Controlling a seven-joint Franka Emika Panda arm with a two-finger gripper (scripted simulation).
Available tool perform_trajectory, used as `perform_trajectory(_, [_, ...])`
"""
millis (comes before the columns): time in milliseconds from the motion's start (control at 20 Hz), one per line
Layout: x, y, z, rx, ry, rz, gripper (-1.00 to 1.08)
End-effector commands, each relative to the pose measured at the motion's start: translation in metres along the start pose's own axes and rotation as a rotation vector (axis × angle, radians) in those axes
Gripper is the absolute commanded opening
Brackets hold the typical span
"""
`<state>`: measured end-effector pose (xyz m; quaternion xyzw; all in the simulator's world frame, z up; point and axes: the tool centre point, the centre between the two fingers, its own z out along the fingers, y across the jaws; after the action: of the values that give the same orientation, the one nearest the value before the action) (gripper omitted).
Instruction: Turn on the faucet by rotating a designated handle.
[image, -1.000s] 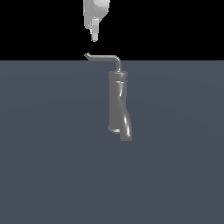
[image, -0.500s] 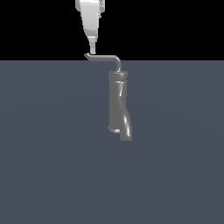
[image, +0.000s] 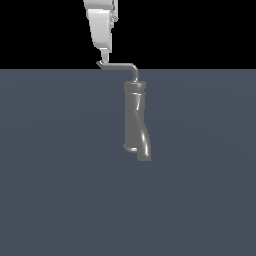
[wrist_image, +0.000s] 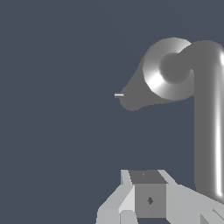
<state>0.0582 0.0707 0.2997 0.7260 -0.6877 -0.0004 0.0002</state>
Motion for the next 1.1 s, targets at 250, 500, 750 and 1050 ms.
perform_trajectory(250, [-0.001,0.008,0.0,0.0,0.0,0.002,-1.0])
perform_trajectory(500, [-0.002,0.022,0.0,0.0,0.0,0.002,-1.0])
perform_trajectory(750, [-0.002,0.037,0.0,0.001,0.0,0.002,-1.0])
perform_trajectory(1050, [-0.003,0.055,0.0,0.001,0.0,0.002,-1.0])
